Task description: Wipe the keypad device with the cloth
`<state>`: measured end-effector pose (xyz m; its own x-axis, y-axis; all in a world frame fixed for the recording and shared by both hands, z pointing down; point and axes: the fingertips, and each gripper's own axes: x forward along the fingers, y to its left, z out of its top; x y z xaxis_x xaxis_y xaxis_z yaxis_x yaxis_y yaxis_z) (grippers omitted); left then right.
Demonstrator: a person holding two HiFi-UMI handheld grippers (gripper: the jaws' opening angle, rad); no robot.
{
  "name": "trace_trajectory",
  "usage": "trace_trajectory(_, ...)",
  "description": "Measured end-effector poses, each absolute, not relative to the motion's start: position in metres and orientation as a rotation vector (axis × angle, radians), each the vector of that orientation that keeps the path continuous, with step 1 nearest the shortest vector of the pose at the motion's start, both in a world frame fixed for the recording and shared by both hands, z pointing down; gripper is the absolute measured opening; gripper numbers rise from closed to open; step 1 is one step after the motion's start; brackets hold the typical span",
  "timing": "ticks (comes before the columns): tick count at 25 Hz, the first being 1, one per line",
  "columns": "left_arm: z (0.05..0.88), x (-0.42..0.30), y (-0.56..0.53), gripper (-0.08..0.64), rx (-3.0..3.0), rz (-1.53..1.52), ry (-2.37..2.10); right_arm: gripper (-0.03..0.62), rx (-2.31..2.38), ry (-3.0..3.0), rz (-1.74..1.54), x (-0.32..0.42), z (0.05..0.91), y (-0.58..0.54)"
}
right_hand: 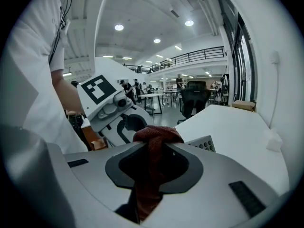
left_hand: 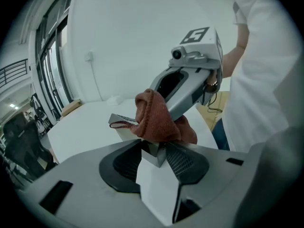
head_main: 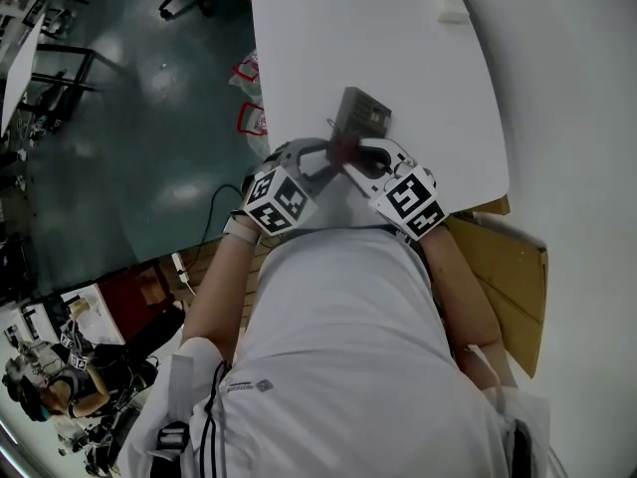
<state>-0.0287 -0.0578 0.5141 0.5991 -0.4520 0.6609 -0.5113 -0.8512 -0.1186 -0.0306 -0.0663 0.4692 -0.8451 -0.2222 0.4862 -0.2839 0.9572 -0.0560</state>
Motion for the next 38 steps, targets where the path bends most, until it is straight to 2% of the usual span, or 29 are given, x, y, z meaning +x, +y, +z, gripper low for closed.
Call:
trace_trajectory(6,0.512,-0.029,-0.059,0.146,2.753,1.081,-0.792,0.078,0.370,-2.579,0.145,-0.038,0.479,-0.067)
trace_trajectory(14,0.513,-0.030,-0.062,0.146,2.763,1.064,-0.773,0.078,0.435,-2.627,0.373,-0.032,0.488,-0.077)
trace_trajectory(38,0.516,-0.035,-0.070,0.148,2.794,1.102,-0.667,0.078,0.473,-2.411,0.592,0.020,0.552,-0.079)
